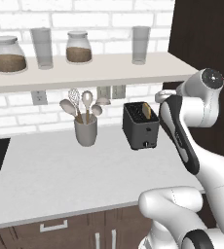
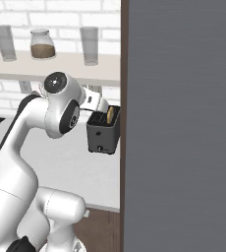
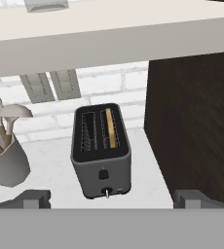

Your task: Start the toaster. Once the lever pops up, take the bread to the plate on the dining counter.

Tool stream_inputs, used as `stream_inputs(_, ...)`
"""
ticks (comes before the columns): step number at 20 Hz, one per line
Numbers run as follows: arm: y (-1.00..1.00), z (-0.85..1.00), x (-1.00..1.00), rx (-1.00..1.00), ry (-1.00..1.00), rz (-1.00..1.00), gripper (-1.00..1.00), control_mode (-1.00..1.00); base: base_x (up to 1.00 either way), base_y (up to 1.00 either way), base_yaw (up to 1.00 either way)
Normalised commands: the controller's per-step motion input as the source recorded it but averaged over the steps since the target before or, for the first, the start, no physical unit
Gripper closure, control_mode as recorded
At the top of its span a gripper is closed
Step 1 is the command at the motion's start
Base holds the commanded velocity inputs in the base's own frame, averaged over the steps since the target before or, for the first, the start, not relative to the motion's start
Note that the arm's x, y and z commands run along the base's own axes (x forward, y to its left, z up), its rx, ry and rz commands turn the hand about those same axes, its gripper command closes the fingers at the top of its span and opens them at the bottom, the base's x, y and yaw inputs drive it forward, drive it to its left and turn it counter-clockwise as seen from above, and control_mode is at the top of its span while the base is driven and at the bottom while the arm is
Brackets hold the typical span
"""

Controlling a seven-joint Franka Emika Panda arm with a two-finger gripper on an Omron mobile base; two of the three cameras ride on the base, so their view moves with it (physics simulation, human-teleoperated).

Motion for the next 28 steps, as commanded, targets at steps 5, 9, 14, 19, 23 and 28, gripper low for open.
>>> stream_inputs(5, 0.0, 0.0, 0.0, 0.0, 0.0, 0.0, -1.0, -1.0, 0.0, 0.0, 0.0)
stream_inputs(9, 0.0, 0.0, 0.0, 0.0, 0.0, 0.0, -1.0, -1.0, 0.0, 0.0, 0.0)
stream_inputs(14, -0.04, -0.12, -0.34, 0.0, -0.03, 0.0, -1.0, -1.0, 0.0, 0.0, 0.0)
stream_inputs(19, -0.15, -0.39, -0.11, 0.0, -0.01, 0.0, -1.0, -1.0, 0.0, 0.0, 0.0)
stream_inputs(23, -0.05, -0.38, 0.04, 0.0, 0.0, 0.0, -1.0, -1.0, 0.0, 0.0, 0.0)
stream_inputs(28, 0.0, -0.35, 0.36, 0.0, 0.04, 0.0, -1.0, -1.0, 0.0, 0.0, 0.0)
